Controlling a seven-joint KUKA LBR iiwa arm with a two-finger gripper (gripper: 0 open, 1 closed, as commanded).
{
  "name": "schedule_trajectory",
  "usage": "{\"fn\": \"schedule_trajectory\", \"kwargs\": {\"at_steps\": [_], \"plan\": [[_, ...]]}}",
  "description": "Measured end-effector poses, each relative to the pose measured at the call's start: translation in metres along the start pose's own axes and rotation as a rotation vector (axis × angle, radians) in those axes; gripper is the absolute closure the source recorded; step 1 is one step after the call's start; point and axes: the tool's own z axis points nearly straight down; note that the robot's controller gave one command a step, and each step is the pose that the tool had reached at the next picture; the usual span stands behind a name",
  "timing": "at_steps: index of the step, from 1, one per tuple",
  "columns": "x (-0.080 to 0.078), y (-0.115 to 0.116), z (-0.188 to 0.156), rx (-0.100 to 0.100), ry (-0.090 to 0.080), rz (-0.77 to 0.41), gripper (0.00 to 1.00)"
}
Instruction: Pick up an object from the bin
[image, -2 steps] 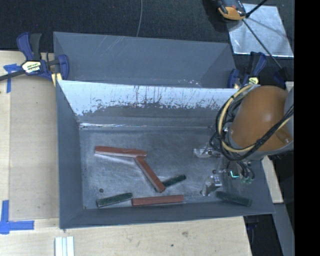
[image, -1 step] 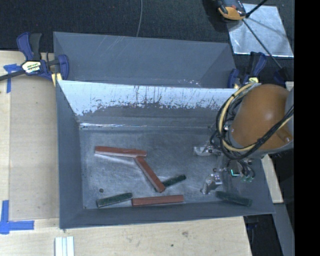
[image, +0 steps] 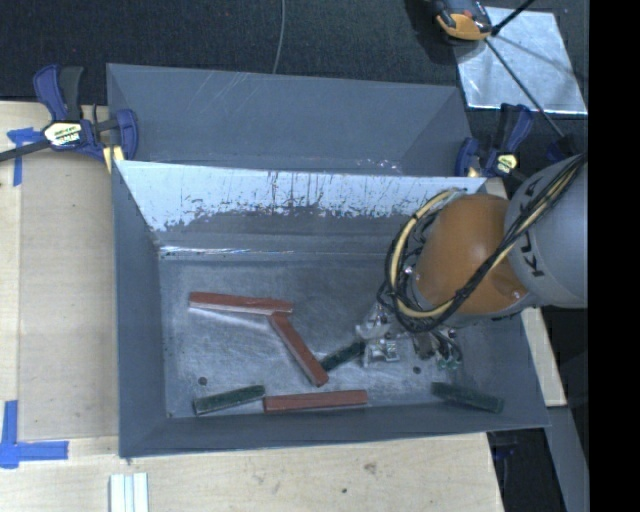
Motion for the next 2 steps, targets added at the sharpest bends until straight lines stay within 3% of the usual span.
{"fn": "schedule_trajectory", "kwargs": {"at_steps": [1,2], "plan": [[0.0,0.0,0.0,0.0,0.0,0.0,1.0],[-0.019,-0.001,-0.121,-0.002,0.021,-0.011,1.0]]}}
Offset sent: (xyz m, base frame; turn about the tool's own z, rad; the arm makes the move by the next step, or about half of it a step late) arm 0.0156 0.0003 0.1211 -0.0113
